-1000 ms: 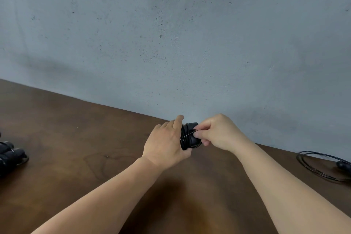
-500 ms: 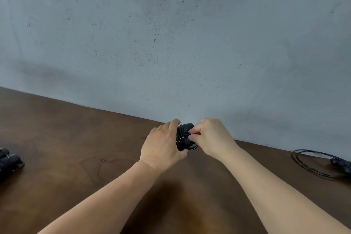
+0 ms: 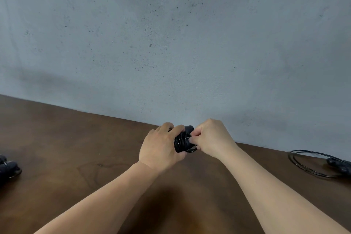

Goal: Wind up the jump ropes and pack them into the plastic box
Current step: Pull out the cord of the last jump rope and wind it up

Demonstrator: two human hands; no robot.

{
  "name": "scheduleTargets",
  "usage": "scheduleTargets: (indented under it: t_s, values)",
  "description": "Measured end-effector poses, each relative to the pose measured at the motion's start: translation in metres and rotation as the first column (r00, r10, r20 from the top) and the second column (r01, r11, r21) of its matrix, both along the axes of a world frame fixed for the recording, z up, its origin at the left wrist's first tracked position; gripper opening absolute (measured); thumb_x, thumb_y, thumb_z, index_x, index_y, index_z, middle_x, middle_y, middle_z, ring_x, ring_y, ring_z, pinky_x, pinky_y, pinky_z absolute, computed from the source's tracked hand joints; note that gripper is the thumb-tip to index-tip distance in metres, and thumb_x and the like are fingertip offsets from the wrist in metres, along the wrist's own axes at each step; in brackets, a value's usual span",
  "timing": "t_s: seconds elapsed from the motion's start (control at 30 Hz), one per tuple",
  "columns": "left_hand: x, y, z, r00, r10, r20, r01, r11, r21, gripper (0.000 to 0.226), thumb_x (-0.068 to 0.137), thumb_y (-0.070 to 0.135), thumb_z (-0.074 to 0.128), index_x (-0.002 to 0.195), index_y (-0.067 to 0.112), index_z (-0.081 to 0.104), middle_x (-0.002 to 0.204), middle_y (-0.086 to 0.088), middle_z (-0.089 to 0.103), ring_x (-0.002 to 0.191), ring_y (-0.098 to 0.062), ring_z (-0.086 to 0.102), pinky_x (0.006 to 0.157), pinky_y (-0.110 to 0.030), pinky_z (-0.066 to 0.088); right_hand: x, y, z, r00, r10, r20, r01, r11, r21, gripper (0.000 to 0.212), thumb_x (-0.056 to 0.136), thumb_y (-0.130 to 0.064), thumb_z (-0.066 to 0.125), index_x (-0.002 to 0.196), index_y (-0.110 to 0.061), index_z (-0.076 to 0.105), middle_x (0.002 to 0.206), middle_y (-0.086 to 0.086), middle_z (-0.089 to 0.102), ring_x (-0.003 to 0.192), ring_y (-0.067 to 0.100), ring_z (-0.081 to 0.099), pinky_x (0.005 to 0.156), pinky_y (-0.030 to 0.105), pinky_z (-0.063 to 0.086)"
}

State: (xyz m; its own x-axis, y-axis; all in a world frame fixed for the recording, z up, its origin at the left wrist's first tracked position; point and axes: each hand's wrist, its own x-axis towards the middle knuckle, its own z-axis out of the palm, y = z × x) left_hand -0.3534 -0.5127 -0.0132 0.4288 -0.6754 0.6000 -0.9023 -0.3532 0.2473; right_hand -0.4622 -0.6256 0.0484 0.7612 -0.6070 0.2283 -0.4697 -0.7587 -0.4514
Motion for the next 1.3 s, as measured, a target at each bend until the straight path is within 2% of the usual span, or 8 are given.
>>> scheduleTargets:
  t_s: [0.07,0.2,0.6,0.73,0.9,1.0,1.13,1.3]
  values:
    - [0.001,0.001,0.001,1.0,-0.013,-0.017,0.013,1.0,0.002,0.052,0.076,0.053,0.064,0.124,0.038,0.05,0.113,0.012,0.053,0.087,-0.013,0.052,0.076,-0.023,0.034,-0.002,-0.002,-0.003,0.999,0.031,0.037,-0.032,0.999,0.043,0.013,0.085,-0.016,0.071,0.089,-0.004,0.076,0.077,0.02,0.069,0.057,0.026,0.055,0.06,0.03,0.047]
    - [0.003,0.0,0.001,0.998,-0.033,-0.05,0.032,0.999,-0.014,0.054,0.073,0.052,0.068,0.122,0.038,0.052,0.11,0.013,0.053,0.091,-0.013,0.055,0.075,-0.022,0.033,-0.006,-0.003,-0.002,0.992,0.079,0.103,-0.09,0.991,0.099,0.01,0.089,-0.013,0.068,0.094,-0.014,0.077,0.075,-0.004,0.063,0.071,0.018,0.064,0.064,0.027,0.051]
    - [0.008,-0.002,-0.006,1.0,-0.005,0.004,0.005,0.998,-0.057,0.05,0.066,0.043,0.066,0.112,0.027,0.056,0.098,0.014,0.061,0.083,-0.014,0.059,0.073,-0.026,0.041,0.004,0.009,-0.011,0.983,0.099,0.155,-0.089,0.994,-0.069,0.018,0.092,-0.017,0.061,0.108,-0.023,0.066,0.09,-0.003,0.068,0.079,0.016,0.064,0.071,0.029,0.054]
    - [0.01,-0.002,-0.003,0.997,0.004,0.078,0.0,0.999,-0.054,0.047,0.065,0.042,0.067,0.107,0.025,0.057,0.093,0.013,0.062,0.079,-0.015,0.06,0.069,-0.025,0.039,0.006,0.01,0.001,0.988,0.149,0.049,-0.138,0.974,-0.177,0.021,0.095,-0.028,0.058,0.089,-0.017,0.074,0.077,0.0,0.068,0.069,0.018,0.062,0.06,0.03,0.05]
    - [0.007,-0.003,0.003,0.993,-0.008,0.122,0.01,1.0,-0.019,0.05,0.068,0.042,0.065,0.114,0.022,0.057,0.093,0.01,0.063,0.083,-0.016,0.06,0.069,-0.024,0.031,0.011,0.012,0.017,0.987,0.155,-0.042,-0.16,0.947,-0.28,0.013,0.089,-0.024,0.06,0.099,-0.02,0.069,0.085,0.001,0.065,0.075,0.021,0.059,0.063,0.03,0.051]
    - [0.006,-0.004,0.006,0.996,-0.013,0.09,0.013,1.0,-0.005,0.045,0.07,0.042,0.062,0.109,0.022,0.054,0.089,0.011,0.06,0.081,-0.016,0.058,0.069,-0.025,0.03,0.016,0.016,0.022,0.989,0.1,-0.112,-0.129,0.945,-0.3,0.012,0.083,-0.018,0.06,0.088,-0.014,0.07,0.083,0.004,0.065,0.075,0.024,0.061,0.06,0.033,0.053]
    - [0.004,-0.004,0.005,0.997,-0.015,0.072,0.013,0.999,0.037,0.041,0.07,0.04,0.062,0.103,0.021,0.048,0.082,0.013,0.048,0.075,-0.015,0.05,0.069,-0.025,0.026,0.016,0.025,0.015,0.981,0.078,-0.176,-0.138,0.924,-0.357,0.006,0.082,-0.014,0.058,0.077,-0.013,0.055,0.07,0.001,0.05,0.065,0.023,0.051,0.045,0.025,0.029]
    - [0.003,-0.004,0.002,0.999,-0.007,0.048,0.004,0.998,0.055,0.038,0.072,0.041,0.061,0.091,0.024,0.033,0.074,0.014,0.038,0.069,-0.013,0.039,0.066,-0.026,0.025,0.021,0.028,0.012,0.958,0.042,-0.283,-0.185,0.846,-0.5,0.012,0.085,-0.005,0.05,0.079,-0.015,0.052,0.065,0.0,0.038,0.063,0.022,0.044,0.044,0.027,0.021]
